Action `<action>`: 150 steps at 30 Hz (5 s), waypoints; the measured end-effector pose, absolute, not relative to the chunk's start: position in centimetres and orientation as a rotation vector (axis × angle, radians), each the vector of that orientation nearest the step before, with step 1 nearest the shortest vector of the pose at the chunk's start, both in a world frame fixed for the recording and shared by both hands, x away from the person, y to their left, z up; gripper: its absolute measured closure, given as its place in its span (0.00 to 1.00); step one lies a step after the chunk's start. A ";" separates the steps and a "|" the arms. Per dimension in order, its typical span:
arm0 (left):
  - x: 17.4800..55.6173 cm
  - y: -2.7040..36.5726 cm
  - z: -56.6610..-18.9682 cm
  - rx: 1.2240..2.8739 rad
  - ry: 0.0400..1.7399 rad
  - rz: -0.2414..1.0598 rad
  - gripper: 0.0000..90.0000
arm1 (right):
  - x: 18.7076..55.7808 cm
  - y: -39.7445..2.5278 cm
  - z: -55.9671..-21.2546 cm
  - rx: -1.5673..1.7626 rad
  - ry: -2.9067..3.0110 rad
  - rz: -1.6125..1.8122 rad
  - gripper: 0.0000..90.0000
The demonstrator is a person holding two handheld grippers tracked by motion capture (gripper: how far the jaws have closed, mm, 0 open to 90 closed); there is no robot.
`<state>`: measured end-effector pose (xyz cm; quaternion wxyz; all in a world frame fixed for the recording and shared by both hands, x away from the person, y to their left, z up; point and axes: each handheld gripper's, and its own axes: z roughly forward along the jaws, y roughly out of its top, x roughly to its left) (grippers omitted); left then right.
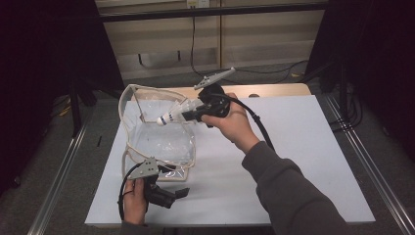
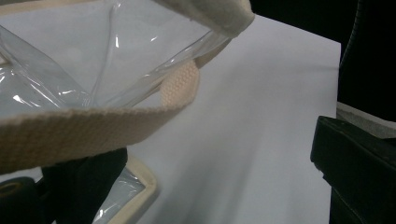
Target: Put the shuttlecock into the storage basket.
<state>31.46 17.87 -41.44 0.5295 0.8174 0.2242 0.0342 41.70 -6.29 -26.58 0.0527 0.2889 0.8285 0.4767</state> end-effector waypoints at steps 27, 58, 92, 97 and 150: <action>31.4 17.9 -41.5 1.954 0.534 0.083 0.04 | 41.7 -3.9 -26.5 0.857 2.543 1.459 0.98; 31.3 17.9 -41.5 1.952 0.532 0.072 0.04 | 42.2 -1.1 -27.6 0.861 2.559 1.441 0.98; 31.2 17.9 -41.5 1.960 0.528 0.079 0.04 | 43.3 1.2 -29.3 0.862 2.581 1.404 0.98; 31.2 17.8 -41.5 1.960 0.528 0.078 0.04 | 43.4 1.5 -29.4 0.854 2.582 1.404 0.98; 31.2 17.8 -41.5 1.954 0.529 0.079 0.04 | 45.0 3.8 -31.1 0.963 2.556 1.378 0.98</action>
